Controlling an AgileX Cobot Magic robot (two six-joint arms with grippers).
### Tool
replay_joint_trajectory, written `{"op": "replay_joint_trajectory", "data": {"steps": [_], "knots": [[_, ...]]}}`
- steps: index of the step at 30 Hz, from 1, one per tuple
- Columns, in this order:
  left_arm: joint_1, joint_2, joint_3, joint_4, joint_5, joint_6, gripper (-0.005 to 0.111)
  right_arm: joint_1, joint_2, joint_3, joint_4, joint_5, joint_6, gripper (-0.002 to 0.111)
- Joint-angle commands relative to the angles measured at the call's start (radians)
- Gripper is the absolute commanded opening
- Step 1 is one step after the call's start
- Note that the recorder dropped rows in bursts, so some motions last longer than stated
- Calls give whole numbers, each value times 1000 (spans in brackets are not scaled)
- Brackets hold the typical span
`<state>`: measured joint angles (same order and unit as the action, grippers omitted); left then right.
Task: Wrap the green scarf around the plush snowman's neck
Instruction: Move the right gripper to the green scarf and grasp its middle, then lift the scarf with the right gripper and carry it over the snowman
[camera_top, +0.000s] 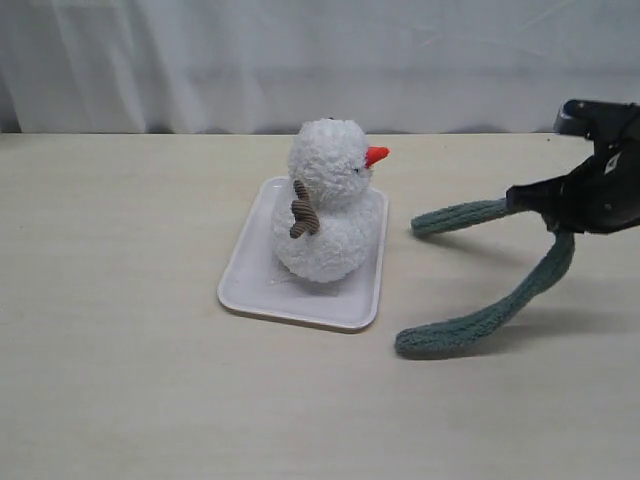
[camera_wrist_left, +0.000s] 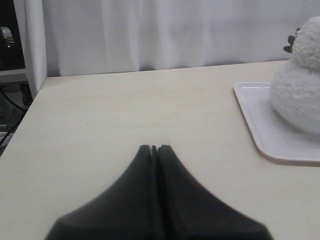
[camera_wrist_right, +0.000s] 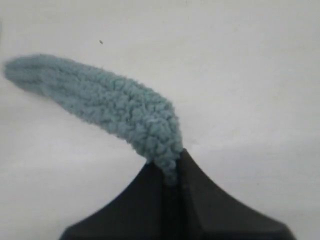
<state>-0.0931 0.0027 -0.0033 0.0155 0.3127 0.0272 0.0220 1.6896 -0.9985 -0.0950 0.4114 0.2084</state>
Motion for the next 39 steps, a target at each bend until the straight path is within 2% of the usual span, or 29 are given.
{"op": "replay_joint_trajectory", "data": {"steps": [1, 12, 18, 24, 28, 32, 34, 36, 39], "knots": [[-6, -3, 3, -3, -8, -2, 0, 46, -183, 0, 5, 43, -35, 4], [-6, -3, 3, -3, -8, -2, 0, 296, -488, -34, 5, 111, -37, 4], [-6, -3, 3, -3, -8, -2, 0, 468, -498, -167, 5, 213, -37, 4], [-6, -3, 3, -3, -8, -2, 0, 610, -462, -264, 5, 166, -114, 4], [-6, -3, 3, -3, -8, -2, 0, 663, -410, -276, -13, 123, -178, 4], [-6, -3, 3, -3, -8, -2, 0, 668, -343, -277, -110, 108, -178, 4], [-6, -3, 3, -3, -8, -2, 0, 668, -308, -277, -223, 114, -132, 4], [-6, -3, 3, -3, -8, -2, 0, 668, -281, -277, -350, 114, -27, 4], [-6, -3, 3, -3, -8, -2, 0, 668, -247, -281, -642, 125, 193, 4]]}}
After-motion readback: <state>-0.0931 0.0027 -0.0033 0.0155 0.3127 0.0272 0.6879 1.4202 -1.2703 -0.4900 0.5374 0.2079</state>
